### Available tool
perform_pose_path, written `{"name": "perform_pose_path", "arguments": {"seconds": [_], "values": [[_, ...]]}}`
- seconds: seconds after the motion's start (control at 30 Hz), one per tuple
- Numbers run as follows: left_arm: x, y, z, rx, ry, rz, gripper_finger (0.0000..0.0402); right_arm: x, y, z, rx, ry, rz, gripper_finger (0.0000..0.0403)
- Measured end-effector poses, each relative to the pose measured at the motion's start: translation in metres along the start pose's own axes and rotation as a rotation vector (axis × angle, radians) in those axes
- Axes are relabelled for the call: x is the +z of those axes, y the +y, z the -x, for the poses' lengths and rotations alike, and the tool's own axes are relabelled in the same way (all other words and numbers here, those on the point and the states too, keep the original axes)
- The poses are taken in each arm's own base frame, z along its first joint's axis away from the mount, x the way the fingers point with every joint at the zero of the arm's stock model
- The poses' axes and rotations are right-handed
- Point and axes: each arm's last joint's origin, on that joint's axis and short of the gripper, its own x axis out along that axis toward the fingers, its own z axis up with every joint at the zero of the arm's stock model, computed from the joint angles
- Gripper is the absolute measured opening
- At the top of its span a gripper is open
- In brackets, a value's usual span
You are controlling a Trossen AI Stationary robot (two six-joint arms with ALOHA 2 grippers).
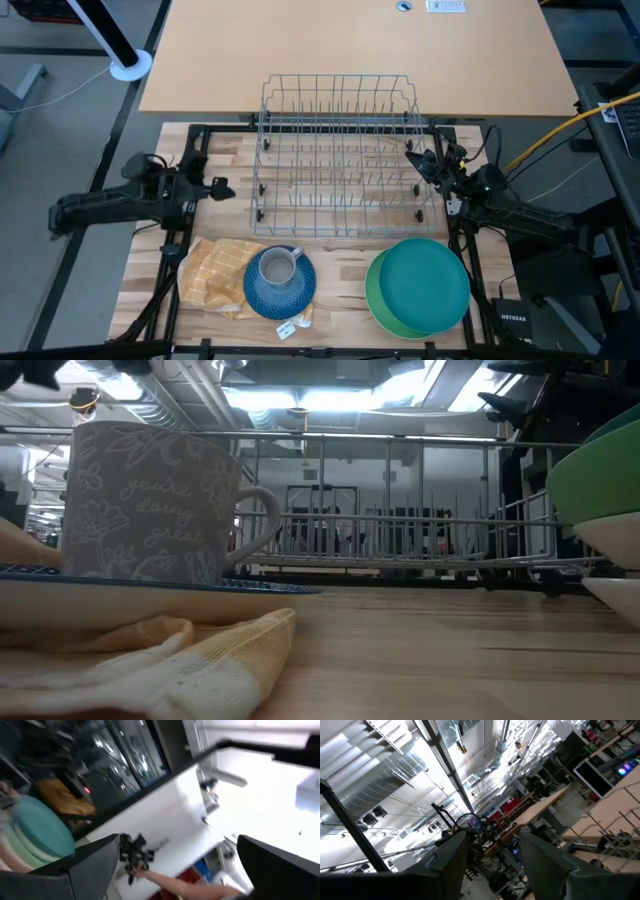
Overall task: Sort dishes
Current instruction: Move the mug to the middle left of the table
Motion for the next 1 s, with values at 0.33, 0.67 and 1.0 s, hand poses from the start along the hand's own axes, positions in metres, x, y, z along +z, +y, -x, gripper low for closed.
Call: {"name": "perform_pose_path", "arguments": {"seconds": [0.33, 0.67, 1.0], "values": [[-0.024, 0.019, -0.056, 0.272, 0.434, 0.048, 0.0388, 0.000, 0.001, 0.000, 0.009, 0.001, 0.001, 0.0183], [-0.065, 0.034, -0.094, 0.423, 0.643, 0.096, 0.0388, 0.000, 0.001, 0.000, 0.011, 0.004, 0.001, 0.0183], [-0.098, 0.036, -0.137, 0.588, 0.751, 0.008, 0.0379, -0.002, 0.002, 0.000, 0.070, 0.067, -0.015, 0.0183]]}}
